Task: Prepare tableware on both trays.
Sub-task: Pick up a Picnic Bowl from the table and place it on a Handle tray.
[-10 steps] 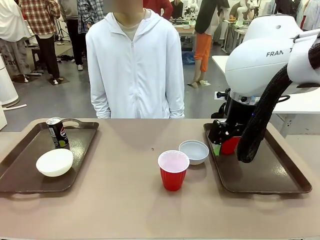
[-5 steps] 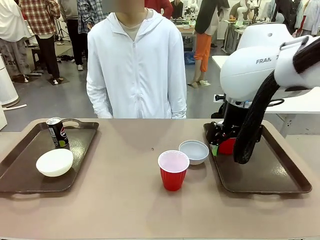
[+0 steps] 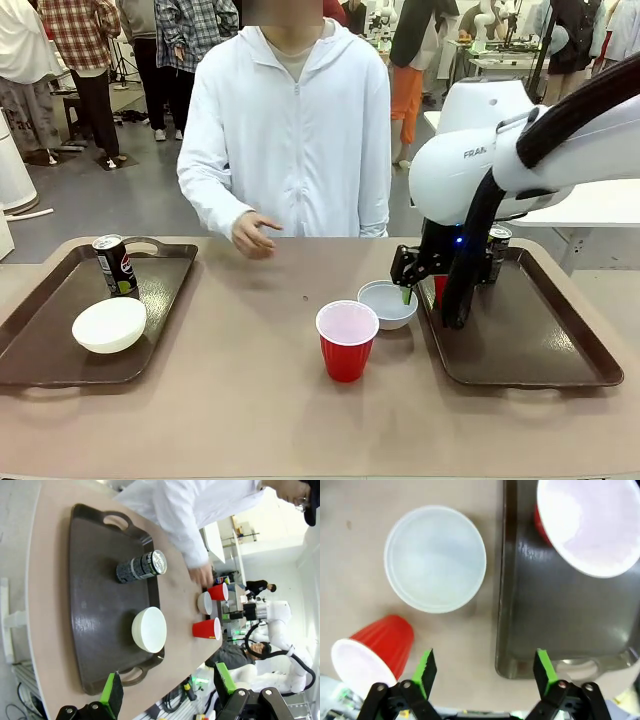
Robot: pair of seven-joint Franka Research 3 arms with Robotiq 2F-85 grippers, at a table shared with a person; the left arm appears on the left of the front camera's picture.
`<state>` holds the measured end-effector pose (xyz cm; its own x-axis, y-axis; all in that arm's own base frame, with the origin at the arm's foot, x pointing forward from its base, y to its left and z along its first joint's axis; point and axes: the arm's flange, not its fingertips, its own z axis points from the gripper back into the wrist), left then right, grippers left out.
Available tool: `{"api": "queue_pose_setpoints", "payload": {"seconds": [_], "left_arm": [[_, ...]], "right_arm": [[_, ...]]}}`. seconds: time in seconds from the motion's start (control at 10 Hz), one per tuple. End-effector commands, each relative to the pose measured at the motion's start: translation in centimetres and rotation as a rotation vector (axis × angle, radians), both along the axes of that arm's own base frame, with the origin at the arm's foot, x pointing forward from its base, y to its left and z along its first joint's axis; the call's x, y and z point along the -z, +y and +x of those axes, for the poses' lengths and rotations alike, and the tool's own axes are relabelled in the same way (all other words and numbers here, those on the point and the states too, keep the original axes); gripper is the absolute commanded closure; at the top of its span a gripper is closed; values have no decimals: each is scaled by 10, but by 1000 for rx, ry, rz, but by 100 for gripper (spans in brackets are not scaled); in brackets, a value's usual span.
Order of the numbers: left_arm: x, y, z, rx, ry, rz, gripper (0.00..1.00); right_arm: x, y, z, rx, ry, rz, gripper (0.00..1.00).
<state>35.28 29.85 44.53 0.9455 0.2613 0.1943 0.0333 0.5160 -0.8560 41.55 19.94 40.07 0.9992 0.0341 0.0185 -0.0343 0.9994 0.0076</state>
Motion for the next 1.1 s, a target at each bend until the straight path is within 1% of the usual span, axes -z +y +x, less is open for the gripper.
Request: {"api": "queue_pose_setpoints", "payload": {"seconds": [0.0,0.1,0.2,0.3,0.4,0.6,1.0], "left_arm": [[-1,3,-1,1,-25,-13,4],[-1,3,-1,1,-25,-13,4],[-1,3,-1,1,-25,-13,4],[-1,3,-1,1,-25,-13,4],[-1,3,-1,1,-25,-13,4],[-1,3,-1,1,-25,-13,4],[-1,3,-1,1,-25,-13,4]], "right_arm": [[17,9,15,-10,-16,-15,0],[6,0,-1,-94,20,-27,0],[-20,-17,-37,-278,78,-19,0],[-45,-43,-69,-368,85,4,0],[-60,-65,-90,-419,71,11,0],[-66,-74,-101,-437,73,23,0],[-71,-69,-103,-439,66,50,0]]}}
